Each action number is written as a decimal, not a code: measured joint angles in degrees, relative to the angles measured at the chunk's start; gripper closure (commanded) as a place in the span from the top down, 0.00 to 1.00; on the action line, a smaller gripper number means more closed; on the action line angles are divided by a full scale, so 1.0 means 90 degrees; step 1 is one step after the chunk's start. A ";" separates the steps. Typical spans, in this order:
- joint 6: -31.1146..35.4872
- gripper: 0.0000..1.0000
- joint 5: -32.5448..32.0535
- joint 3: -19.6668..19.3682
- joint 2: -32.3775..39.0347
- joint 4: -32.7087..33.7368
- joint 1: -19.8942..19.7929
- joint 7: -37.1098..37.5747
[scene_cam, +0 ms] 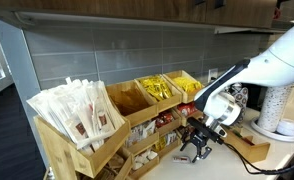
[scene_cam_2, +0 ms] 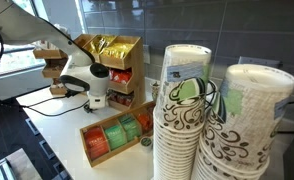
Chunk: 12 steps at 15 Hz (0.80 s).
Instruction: Lift the tomato ketchup from the cupboard and put it on the bottom second shelf to the right
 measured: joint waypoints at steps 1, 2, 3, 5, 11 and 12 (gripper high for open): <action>-0.0008 1.00 0.0000 0.0014 0.0016 0.0001 0.0006 0.0009; -0.0009 0.97 0.0000 0.0023 0.0033 0.0001 0.0020 0.0025; -0.0009 0.75 0.0000 0.0034 0.0053 0.0001 0.0032 0.0046; -0.0009 0.68 0.0000 0.0037 0.0067 0.0009 0.0044 0.0094; -0.0068 0.21 0.0000 0.0039 0.0072 0.0001 0.0052 0.0214; -0.0070 0.12 0.0000 0.0039 0.0076 0.0001 0.0057 0.0223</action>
